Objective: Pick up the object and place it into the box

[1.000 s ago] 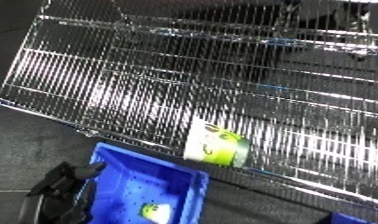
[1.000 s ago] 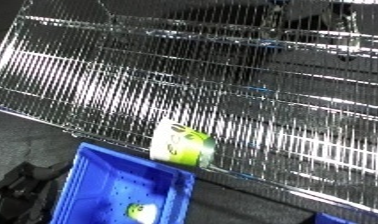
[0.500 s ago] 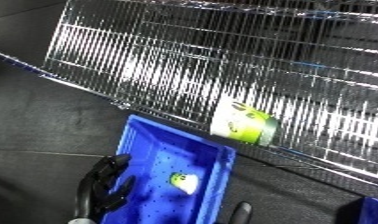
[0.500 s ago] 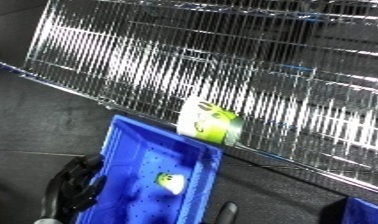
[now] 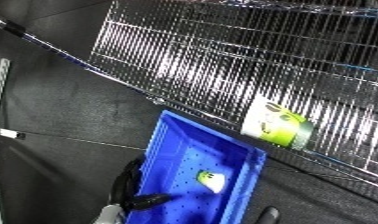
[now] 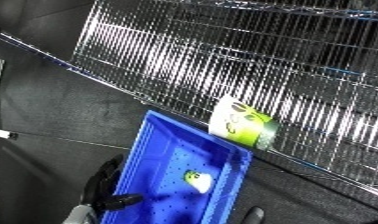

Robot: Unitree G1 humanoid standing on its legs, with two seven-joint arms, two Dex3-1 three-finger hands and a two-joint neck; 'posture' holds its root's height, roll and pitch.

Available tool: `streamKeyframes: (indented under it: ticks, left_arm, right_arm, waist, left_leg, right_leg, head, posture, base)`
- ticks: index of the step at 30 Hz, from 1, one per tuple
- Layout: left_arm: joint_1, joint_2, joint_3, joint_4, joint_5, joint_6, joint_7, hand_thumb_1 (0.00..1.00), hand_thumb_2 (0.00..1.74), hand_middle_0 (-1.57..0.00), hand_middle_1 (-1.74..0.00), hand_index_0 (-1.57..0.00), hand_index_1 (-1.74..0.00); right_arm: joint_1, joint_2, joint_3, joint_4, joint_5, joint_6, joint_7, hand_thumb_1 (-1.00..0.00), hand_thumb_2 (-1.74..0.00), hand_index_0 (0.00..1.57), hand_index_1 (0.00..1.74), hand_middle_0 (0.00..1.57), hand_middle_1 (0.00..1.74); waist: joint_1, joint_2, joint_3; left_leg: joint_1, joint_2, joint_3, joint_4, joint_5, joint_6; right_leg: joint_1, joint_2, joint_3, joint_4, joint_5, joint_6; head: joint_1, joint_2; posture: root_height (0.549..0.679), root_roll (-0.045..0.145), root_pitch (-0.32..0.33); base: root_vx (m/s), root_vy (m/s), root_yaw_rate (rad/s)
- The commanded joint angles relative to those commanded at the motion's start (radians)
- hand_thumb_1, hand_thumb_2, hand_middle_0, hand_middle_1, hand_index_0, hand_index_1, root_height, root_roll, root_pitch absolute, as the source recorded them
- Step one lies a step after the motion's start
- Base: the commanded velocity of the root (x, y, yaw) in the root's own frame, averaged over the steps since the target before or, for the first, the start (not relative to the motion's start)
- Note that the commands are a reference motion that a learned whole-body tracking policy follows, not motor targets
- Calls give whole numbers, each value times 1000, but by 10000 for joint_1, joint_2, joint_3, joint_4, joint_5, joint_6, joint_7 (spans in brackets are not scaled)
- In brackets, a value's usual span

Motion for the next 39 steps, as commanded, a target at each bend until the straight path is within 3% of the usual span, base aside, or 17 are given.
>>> streamKeyframes:
  ticks: [12,18,26,39]
  left_arm:
    - [-190,-59,-124,550,9,1055,-506,0,0,0,0,0,0]
    - [-197,-179,-282,490,-14,967,-985,0,0,0,0,0,0]
    - [-247,-519,-841,61,-66,839,-1185,0,0,0,0,0,0]
    - [-324,-1077,-1340,-476,-179,717,-1422,0,0,0,0,0,0]
  right_arm:
    - [-140,78,103,-75,-19,105,-122,0,0,0,0,0,0]
    - [-98,68,35,-113,-30,174,-105,0,0,0,0,0,0]
    - [-302,-4,-22,-221,-177,393,-378,0,0,0,0,0,0]
    - [-916,-302,-219,-223,-350,950,-775,0,0,0,0,0,0]
  waist:
    - [-86,-106,0]
    - [-214,-46,0]
    - [-456,265,0]
    - [-787,797,0]
  left_leg:
    - [-8,33,25,-29,-28,-10]
    - [64,36,97,22,-98,6]
    - [118,4,271,248,-196,11]
    - [59,-44,545,602,-246,20]
  right_leg:
    - [-7,19,1,-97,53,46]
    - [18,1,47,-142,89,63]
    - [17,-56,146,-192,155,98]
    - [-172,-17,462,-193,450,150]
  head:
    - [234,106]
    - [733,107]
    - [2111,316]
    - [4362,1050]
  posture:
    - [651,38,67]
    - [651,38,62]
    - [652,39,56]
    - [652,39,48]
  base:
    - [-4,-9,-29]
    - [-4,-12,-52]
    - [-30,16,-137]
    - [-22,20,-124]
